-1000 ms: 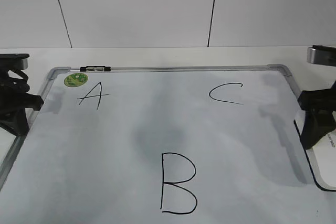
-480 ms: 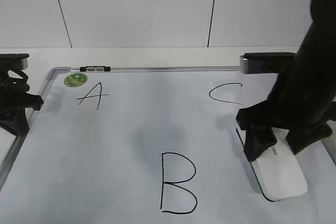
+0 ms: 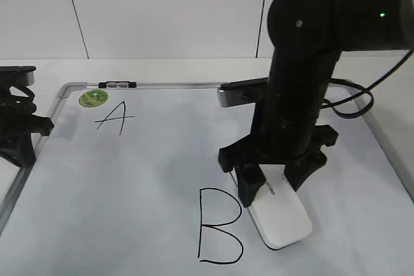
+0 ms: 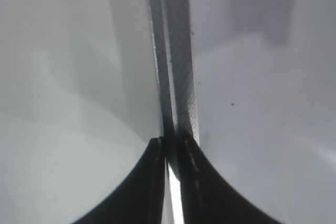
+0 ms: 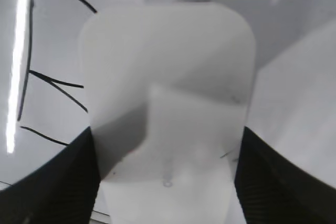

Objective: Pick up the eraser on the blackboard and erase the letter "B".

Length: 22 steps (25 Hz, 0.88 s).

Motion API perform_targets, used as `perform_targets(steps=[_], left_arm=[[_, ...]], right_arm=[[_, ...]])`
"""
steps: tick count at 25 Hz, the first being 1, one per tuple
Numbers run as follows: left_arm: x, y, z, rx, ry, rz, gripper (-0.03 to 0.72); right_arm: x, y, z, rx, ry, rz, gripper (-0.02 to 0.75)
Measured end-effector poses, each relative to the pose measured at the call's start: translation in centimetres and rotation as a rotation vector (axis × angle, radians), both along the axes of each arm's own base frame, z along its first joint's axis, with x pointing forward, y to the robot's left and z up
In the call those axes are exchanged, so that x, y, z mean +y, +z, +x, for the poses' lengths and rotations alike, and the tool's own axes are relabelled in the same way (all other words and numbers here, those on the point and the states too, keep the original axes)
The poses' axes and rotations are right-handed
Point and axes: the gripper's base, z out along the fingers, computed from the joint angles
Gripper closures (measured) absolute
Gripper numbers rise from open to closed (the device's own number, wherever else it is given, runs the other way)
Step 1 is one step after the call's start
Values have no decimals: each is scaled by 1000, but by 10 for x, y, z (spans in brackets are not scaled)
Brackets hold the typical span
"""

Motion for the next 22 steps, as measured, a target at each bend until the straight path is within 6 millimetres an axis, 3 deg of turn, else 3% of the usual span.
perform_targets(steps=[6,16,22], left_arm=[[0,0,0,2,0,0,639],[0,0,0,5,1,-2,639],[0,0,-1,6,1,-2,639]], right_arm=[[23,-3,5,2,27,23,172],[30,-26,9,45,20,13,172],[33,-26,8,33,26,19,147]])
